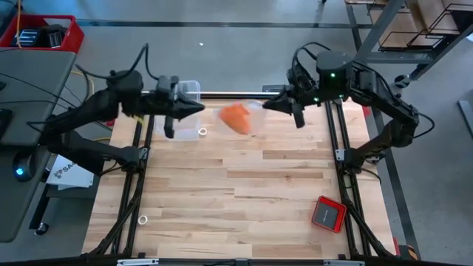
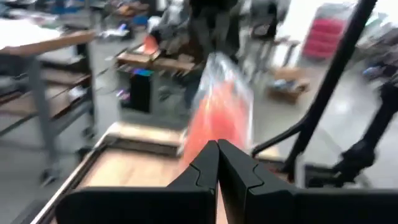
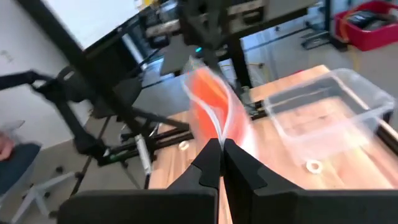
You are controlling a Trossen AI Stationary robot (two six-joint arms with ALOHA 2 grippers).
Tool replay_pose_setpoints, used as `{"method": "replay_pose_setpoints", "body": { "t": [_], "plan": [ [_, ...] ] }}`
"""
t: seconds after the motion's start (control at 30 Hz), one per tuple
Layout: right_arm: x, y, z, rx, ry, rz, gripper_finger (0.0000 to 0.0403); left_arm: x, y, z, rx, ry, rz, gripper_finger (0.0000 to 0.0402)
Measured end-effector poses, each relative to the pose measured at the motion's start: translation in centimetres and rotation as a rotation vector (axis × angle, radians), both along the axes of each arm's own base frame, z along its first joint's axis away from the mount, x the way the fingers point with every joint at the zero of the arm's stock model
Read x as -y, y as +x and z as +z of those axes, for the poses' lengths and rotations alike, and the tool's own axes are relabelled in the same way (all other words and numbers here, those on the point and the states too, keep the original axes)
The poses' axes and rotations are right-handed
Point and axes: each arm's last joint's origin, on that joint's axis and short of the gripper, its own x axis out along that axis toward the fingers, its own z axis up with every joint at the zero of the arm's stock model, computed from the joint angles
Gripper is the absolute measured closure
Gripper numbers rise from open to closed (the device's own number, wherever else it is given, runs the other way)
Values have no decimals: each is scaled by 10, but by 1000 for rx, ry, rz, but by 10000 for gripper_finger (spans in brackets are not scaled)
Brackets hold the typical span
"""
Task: Roll bandage
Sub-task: Put the zip bag into the transparent bin
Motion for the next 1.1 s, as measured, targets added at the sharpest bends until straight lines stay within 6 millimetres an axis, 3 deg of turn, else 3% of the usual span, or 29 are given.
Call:
{"method": "replay_pose_setpoints", "body": {
  "t": [0.17, 0.3, 0.47, 0.67, 0.8, 1.0, 1.1],
  "plan": [
    [10, 29, -12, -13, 51, -52, 402, 1, -45, -1, -90, 22, 205, 401],
    [25, 76, -33, 14, 85, -78, 402, 5, -86, 12, 8, 37, 331, 401],
    [66, 140, -69, 126, 223, -128, 403, 10, -119, 19, 103, 15, 382, 401],
    [105, 203, -116, 376, 403, -92, 403, 13, -135, 21, 132, 22, 385, 401],
    [121, 234, -165, 395, 440, -137, 403, 13, -134, 18, 103, 32, 384, 401],
    [134, 264, -235, 393, 510, -336, 402, 12, -129, 15, 68, 39, 384, 401],
    [137, 272, -266, 340, 565, -376, 382, 12, -128, 14, 58, 33, 383, 401]
  ]
}}
